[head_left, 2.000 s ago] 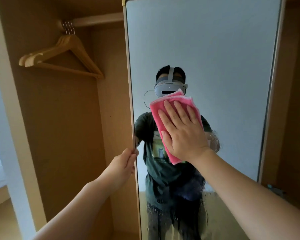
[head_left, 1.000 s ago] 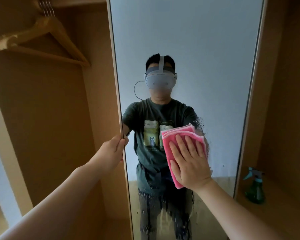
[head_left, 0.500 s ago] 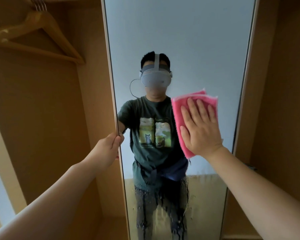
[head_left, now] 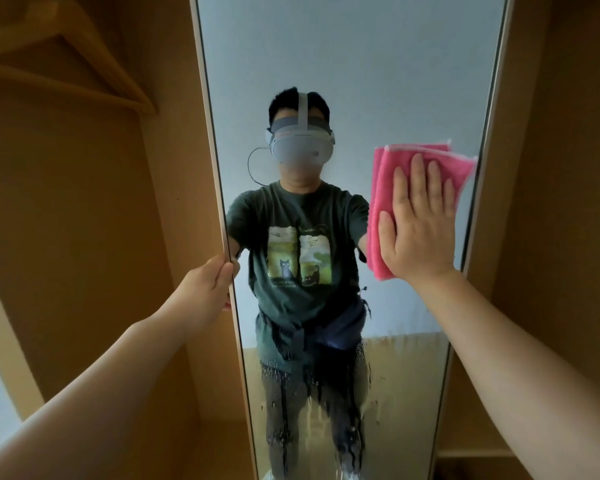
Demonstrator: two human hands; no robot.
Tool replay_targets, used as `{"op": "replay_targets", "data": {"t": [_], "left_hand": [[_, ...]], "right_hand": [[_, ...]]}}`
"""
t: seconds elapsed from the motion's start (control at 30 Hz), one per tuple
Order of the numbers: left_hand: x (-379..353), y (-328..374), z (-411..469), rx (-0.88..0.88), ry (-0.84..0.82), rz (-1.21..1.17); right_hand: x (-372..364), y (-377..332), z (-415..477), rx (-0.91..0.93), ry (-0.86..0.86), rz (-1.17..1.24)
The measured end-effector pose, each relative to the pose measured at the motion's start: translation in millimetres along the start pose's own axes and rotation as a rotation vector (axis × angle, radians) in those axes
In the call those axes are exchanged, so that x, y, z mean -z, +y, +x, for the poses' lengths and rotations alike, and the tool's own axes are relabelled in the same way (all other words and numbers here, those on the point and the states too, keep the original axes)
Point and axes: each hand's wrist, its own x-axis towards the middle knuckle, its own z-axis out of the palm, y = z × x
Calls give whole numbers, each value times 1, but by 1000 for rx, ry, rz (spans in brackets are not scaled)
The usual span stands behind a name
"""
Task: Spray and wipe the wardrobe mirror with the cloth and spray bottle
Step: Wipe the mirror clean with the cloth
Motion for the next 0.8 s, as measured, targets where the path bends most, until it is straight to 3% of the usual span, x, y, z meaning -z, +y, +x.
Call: {"op": "replay_targets", "data": {"t": [0.5,0.8], "left_hand": [[0,-2,0,1,6,18],[0,1,-1,25,10,37]], "right_hand": [[-19,18,-126,-158,-124,47],[-15,24,-100,-107,-105,43]]}}
